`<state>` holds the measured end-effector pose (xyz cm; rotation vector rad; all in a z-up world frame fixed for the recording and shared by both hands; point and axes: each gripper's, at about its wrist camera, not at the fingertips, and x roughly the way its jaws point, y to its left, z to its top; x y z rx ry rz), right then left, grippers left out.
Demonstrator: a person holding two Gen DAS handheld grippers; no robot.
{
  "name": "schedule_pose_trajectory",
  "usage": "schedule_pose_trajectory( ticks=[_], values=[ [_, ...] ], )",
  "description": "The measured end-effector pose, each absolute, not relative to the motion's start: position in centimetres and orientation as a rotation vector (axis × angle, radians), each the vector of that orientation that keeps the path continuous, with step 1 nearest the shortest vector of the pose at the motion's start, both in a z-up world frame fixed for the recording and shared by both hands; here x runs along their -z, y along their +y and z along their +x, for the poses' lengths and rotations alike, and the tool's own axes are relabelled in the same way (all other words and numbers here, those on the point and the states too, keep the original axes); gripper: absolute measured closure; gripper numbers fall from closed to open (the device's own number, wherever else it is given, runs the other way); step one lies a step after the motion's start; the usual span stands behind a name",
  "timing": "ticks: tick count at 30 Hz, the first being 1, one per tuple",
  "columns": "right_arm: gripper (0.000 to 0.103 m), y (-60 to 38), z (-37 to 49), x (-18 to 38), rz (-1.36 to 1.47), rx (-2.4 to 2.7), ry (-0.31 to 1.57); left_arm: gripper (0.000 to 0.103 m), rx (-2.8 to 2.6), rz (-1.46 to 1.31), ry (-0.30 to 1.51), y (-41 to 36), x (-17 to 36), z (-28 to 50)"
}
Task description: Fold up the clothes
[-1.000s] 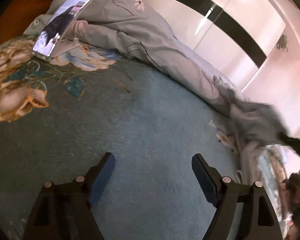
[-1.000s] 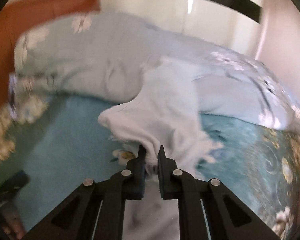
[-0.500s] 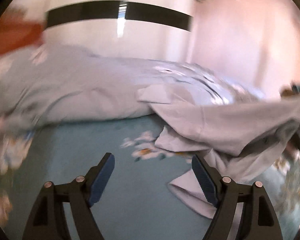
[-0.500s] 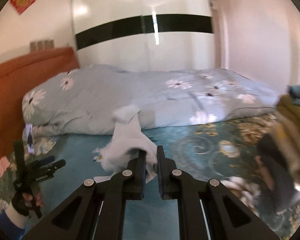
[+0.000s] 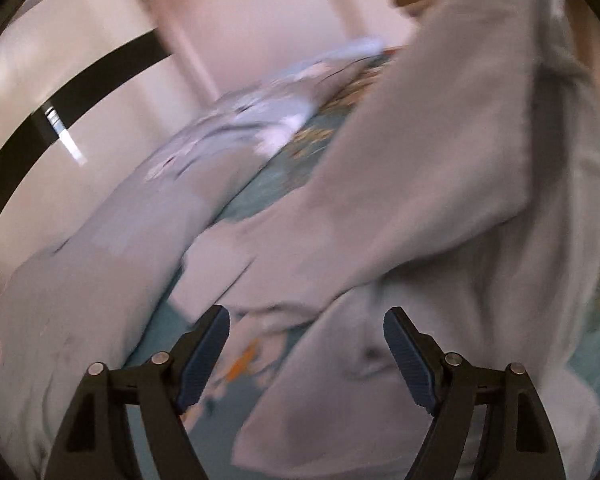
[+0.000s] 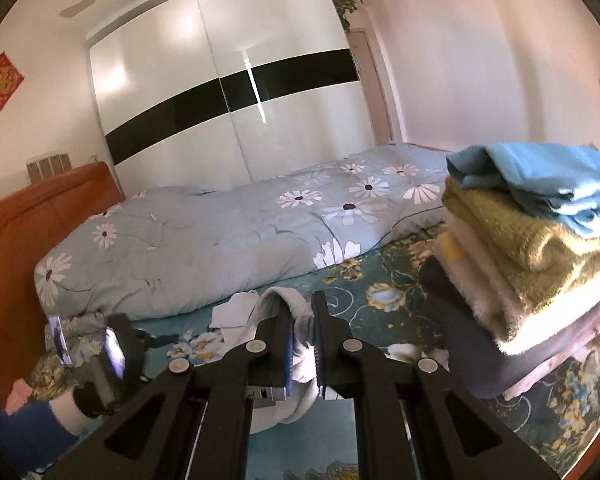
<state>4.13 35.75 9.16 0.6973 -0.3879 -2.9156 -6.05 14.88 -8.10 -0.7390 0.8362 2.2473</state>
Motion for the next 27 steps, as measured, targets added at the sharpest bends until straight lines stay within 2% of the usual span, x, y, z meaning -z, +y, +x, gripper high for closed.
schedule_pose_trajectory(
  ticks=[7, 9, 11, 12, 13, 18, 27],
  values=[
    [0.094, 36.0, 3.6, -9.1, 0.673, 2.889, -0.43, 0.022, -2.213, -0.65, 0.868, 18.9, 8.4, -5.4],
    [0.094, 36.0, 3.5, -9.1, 0.673, 2.885, -0.435, 0.04, -2.228, -0.647, 0.854, 18.6, 8.3, -5.8],
    [0.094, 36.1, 3.5, -9.3, 0.672, 2.882, -0.432, 0.083, -2.249, -0.681, 0.794, 18.3, 7.9, -6.7],
    [0.094, 36.1, 3.4, -9.4, 0.671, 2.881, -0.431, 0.095, -2.259, -0.693, 0.757, 18.1, 7.8, -6.9],
    [0.094, 36.1, 3.4, -9.5, 0.67, 2.88, -0.429, 0.1, -2.276, -0.704, 0.715, 17.8, 7.4, -7.4],
    [0.094, 36.0, 2.9, -10.5, 0.656, 2.868, -0.419, 0.1, -2.411, -0.668, 0.419, 14.4, 2.9, -9.1],
    [0.094, 34.3, 3.8, -15.7, 0.501, 2.842, -0.384, 0.1, -2.659, -0.434, 0.086, 5.5, -8.2, -7.7]
  ],
)
